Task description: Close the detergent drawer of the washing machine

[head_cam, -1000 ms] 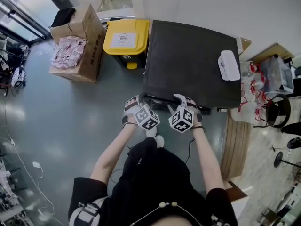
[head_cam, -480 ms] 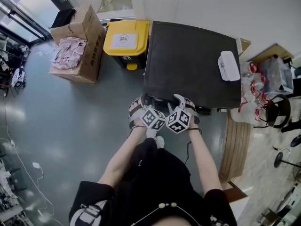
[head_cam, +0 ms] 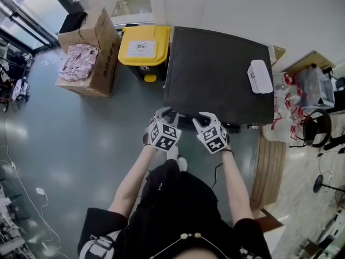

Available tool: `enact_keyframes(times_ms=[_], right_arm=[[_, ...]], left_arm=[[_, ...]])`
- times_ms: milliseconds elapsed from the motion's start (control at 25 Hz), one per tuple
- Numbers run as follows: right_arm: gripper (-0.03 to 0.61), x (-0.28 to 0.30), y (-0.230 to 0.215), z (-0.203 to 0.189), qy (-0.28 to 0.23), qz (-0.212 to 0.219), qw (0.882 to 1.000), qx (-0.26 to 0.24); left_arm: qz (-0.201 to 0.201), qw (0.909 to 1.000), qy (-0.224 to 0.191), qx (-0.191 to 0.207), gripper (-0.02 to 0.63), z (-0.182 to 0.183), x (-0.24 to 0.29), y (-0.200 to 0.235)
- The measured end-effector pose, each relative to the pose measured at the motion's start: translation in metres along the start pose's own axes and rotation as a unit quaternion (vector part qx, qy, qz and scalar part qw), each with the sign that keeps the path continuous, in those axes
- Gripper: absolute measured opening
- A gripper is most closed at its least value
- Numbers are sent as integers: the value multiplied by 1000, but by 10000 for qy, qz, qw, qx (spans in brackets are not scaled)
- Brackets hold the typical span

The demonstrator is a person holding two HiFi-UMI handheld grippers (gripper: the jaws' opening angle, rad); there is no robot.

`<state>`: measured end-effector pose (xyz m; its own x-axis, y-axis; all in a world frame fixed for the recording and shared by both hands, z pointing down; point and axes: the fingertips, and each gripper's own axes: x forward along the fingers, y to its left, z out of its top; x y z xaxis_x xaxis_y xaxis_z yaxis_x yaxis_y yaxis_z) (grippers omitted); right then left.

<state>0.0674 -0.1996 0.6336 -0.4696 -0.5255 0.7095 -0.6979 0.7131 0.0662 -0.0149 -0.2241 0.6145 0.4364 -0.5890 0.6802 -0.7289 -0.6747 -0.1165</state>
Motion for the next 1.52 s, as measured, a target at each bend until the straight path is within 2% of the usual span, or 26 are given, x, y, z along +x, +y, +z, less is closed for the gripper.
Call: enact_keyframes(times_ms=[120, 280, 400, 560, 600, 680, 760, 1000, 1200, 1520], right_arm=[[78, -24, 0, 23, -832, -210, 9937, 716], [18, -66, -5, 72, -1966, -582, 9718, 1169], [5, -97, -5, 110, -2615, -787, 9554, 1122], [3, -139, 1, 149, -3249, -918, 9357, 1022], [3, -149, 4, 156, -3354, -940, 9321, 997], [3, -167, 7, 167, -3529, -980, 9253, 985], [3, -185, 9, 175, -3645, -1026, 9201, 1003], [3, -224, 13, 178, -3689, -1247, 9166, 902], [3, -241, 11, 168, -3720, -1398, 9124, 974], [3, -263, -2, 161, -3847, -1600, 9020, 1130]], left_arm=[[-282, 9953, -739, -555, 55, 29, -16, 1], [-505, 9790, -1794, -821, 29, 84, -53, 3], [-610, 9586, -2631, -900, 20, 117, -82, 3], [-726, 9236, -3542, -1277, 9, 153, -127, 9], [-738, 9174, -3678, -1331, 9, 159, -136, 10], [-744, 9108, -3837, -1330, 8, 168, -152, 9], [-787, 9096, -3876, -1271, 6, 174, -163, 5], [-1006, 9206, -3653, -940, 6, 177, -182, -15], [-906, 9242, -3626, -783, 6, 178, -193, -19], [-1096, 9199, -3685, -780, 6, 182, -203, -25]])
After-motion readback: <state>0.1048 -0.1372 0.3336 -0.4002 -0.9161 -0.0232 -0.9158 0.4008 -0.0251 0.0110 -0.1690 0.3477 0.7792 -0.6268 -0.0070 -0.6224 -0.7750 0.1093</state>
